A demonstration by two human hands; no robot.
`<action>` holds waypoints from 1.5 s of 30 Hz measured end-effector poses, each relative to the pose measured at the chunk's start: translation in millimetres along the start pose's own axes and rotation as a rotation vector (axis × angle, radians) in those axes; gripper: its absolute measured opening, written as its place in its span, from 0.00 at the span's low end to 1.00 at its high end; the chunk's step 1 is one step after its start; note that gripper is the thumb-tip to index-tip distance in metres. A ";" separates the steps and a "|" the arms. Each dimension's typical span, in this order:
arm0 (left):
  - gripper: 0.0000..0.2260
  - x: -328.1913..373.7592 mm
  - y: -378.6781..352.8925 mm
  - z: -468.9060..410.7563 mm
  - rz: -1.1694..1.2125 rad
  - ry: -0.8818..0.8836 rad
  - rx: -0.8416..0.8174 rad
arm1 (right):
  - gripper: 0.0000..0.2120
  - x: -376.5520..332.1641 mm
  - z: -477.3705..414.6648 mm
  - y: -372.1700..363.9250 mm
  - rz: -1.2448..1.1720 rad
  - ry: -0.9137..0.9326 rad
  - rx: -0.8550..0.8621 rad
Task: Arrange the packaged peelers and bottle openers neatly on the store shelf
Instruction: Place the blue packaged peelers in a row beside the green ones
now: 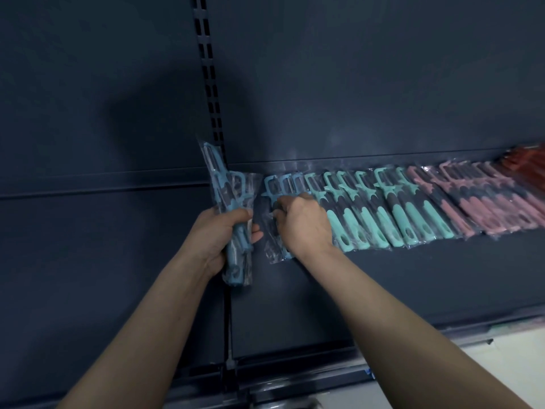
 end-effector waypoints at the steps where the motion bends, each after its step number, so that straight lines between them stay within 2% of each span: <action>1: 0.05 0.1 0.0 0.3 0.003 0.004 0.006 | 0.11 -1.3 0.6 2.2 -0.045 0.011 0.023; 4: 0.08 0.6 -1.1 0.6 0.007 -0.008 0.005 | 0.09 -11.0 3.0 7.9 -0.345 0.030 0.021; 8: 0.08 1.4 -3.6 2.6 0.047 -0.038 0.006 | 0.08 -19.3 5.8 7.5 -0.663 -0.070 -0.158; 16: 0.07 3.0 -1.5 3.7 0.055 -0.053 0.027 | 0.13 -24.1 6.0 -3.8 -0.725 -0.192 -0.269; 19: 0.06 3.6 1.3 1.0 0.076 -0.070 0.036 | 0.07 -25.8 7.4 -3.2 -0.822 -0.192 -0.269; 22: 0.06 1.2 2.6 -0.8 0.103 -0.066 0.003 | 0.14 -28.7 9.8 0.6 -0.921 -0.187 -0.291; 25: 0.07 -1.4 3.6 -1.7 0.092 -0.062 -0.022 | 0.18 -29.6 10.7 7.7 -0.767 -0.122 -0.250; 29: 0.06 -2.0 6.2 -2.3 0.105 -0.035 -0.006 | 0.08 -26.5 9.0 15.9 -0.697 -0.123 -0.162; 33: 0.04 1.4 10.1 -1.8 0.090 -0.043 0.040 | 0.12 -24.1 2.3 16.3 -0.350 -0.112 -0.009; 37: 0.04 1.3 13.3 0.3 0.043 -0.049 0.031 | 0.15 -27.1 -2.4 3.6 -0.165 -0.104 -0.026; 41: 0.02 -0.9 16.2 -0.3 0.024 -0.047 0.033 | 0.16 -31.9 -2.8 -6.9 -0.134 -0.108 -0.074; 45: 0.01 -1.1 18.6 -3.1 0.035 -0.042 0.023 | 0.12 -29.4 -1.0 -9.4 -0.113 -0.075 -0.100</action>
Point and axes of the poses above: each hand's wrist, its own z-axis away from the middle knuckle, its own y-axis out of the back of the hand, x = y × z, the point moved 3 cm from there along -z, towards the middle knuckle, and after that the axes turned 4 degrees about x, right-handed, at the moved point
